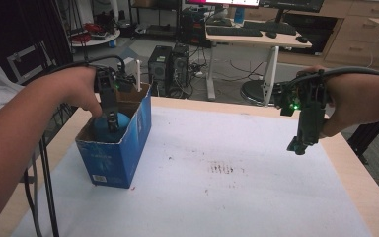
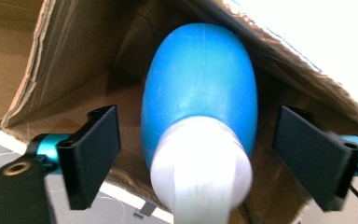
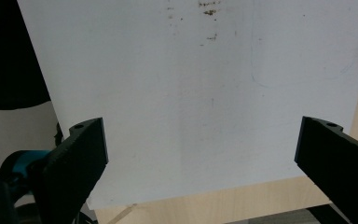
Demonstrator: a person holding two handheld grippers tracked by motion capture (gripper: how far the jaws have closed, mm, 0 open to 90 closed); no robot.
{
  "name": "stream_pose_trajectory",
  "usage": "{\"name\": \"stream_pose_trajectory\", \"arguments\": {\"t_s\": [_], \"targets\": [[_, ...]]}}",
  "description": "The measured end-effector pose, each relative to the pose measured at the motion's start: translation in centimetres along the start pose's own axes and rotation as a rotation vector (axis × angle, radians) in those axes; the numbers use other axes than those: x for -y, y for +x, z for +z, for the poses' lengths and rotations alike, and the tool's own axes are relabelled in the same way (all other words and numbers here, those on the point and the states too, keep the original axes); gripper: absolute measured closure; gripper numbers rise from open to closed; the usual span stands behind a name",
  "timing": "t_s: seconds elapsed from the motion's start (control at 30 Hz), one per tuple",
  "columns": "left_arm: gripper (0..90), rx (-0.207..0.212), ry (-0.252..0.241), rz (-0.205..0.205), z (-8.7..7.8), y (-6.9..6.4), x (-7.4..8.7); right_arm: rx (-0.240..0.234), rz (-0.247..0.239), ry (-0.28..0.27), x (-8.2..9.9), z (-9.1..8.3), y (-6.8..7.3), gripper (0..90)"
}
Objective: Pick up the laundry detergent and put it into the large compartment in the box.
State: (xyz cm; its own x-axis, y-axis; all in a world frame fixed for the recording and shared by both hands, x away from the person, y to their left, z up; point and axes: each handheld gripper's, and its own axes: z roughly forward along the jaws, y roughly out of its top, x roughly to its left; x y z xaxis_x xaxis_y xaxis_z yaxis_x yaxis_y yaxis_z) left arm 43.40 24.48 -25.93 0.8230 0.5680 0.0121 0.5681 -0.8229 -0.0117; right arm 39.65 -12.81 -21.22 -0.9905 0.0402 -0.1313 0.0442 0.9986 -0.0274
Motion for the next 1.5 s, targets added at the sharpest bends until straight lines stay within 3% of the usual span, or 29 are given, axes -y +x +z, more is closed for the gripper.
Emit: {"name": "stream_pose_trajectory", "arguments": {"t_s": [0.3,0.63,0.8,1.03,1.23,1.4,1.5], "targets": [[7.7,-0.01,-0.004,-0.012,-1.8,-0.8,-0.3,-0.002,0.0,0.001,0.1,0.0,0.0,1.4],[5.9,-0.014,-0.005,0.043,-4.6,-2.6,-1.9,-0.003,-0.001,0.001,0.3,-0.1,0.1,1.4],[1.7,-0.015,0.005,0.029,-5.3,-3.5,-2.8,-0.004,0.001,0.005,0.3,0.0,0.1,1.4],[1.6,0.031,-0.003,0.084,-5.7,-4.8,-4.3,-0.008,0.003,0.003,0.6,0.3,0.3,1.4],[1.6,0.054,-0.003,0.158,-5.4,-6.1,-5.8,-0.01,0.007,0.002,0.8,0.1,0.4,1.4],[1.6,0.041,-0.002,0.229,-5.1,-6.9,-7.0,-0.011,0.016,0.003,0.9,0.1,0.4,1.4],[1.6,0.037,-0.004,0.245,-4.9,-7.3,-7.6,-0.011,0.02,0.008,0.8,0.1,0.5,1.4]]}}
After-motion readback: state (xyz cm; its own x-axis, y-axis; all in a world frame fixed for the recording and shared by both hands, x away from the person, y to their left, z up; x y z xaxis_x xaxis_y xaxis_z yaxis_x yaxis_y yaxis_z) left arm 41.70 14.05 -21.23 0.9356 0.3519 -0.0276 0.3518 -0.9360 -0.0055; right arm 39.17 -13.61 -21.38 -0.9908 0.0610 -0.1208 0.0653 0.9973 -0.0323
